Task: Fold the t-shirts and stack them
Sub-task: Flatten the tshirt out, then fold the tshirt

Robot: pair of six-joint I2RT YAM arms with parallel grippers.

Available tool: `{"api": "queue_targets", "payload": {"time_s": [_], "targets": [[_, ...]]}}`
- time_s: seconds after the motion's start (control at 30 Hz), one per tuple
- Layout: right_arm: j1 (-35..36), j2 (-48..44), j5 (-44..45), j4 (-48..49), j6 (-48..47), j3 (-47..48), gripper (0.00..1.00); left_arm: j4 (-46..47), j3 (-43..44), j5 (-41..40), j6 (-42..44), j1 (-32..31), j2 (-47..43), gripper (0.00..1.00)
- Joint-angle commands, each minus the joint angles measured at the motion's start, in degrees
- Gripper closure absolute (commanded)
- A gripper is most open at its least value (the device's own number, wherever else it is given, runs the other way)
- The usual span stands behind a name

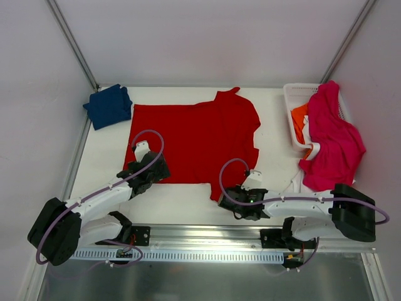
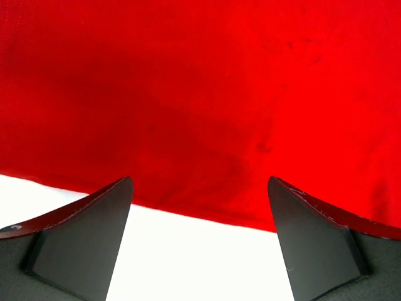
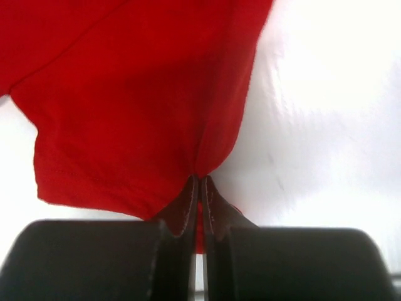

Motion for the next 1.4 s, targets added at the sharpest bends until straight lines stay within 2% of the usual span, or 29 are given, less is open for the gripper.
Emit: {"api": "queue_targets", "payload": {"time_s": [0.0,0.17,0.3,0.4,0.6,0.7,0.8,0.9,1.03,1.2,1.37], "targets": [[3.83,-2.39,4.46,-13.82,9.66,0.85,1.00,-0.39,-0.24,-1.51,-0.92,-0.70,-0.89,0.10],[9.63,-8.44,6.40,-27.51,20.38,-1.35,0.99,-3.72,1.24,-1.07,-3.19,-0.78,-2.64,0.10],[11.31,-14.07,8.06,-33.51,25.93,-3.37,1.00,-18.18,7.48,-0.99,-8.55,-1.05,-2.12,0.14],[11.31,-17.42,10.61,-34.66,26.64,-3.90,0.99,-26.02,11.00,-1.43,-11.20,-2.89,-1.94,0.15],[10.08,-16.11,13.61,-34.67,25.24,-2.15,0.99,-35.71,13.64,-1.25,-15.33,-6.76,-1.59,0.01],[9.82,-13.74,14.22,-34.67,24.18,-0.74,1.00,-41.95,14.17,-2.56,-18.75,-8.68,-0.71,0.01],[9.82,-11.81,14.75,-34.58,23.66,0.84,1.00,-47.31,13.65,-4.49,-24.37,-10.45,1.04,0.01],[9.82,-11.10,15.63,-34.58,23.39,1.63,1.00,-53.37,11.63,-7.13,-34.38,-10.72,2.63,0.01],[9.64,-12.41,16.42,-34.58,22.52,1.46,0.99,-54.18,7.76,-6.53,-45.10,-11.07,-2.71,0.01],[8.59,-16.01,16.95,-34.49,19.97,-0.56,1.00,-53.12,4.94,-8.54,-49.96,-11.16,-6.51,0.01],[7.97,-19.88,17.82,-34.66,18.04,-1.62,0.99,-53.04,4.85,-8.90,-53.74,-11.16,-4.59,0.01]]}}
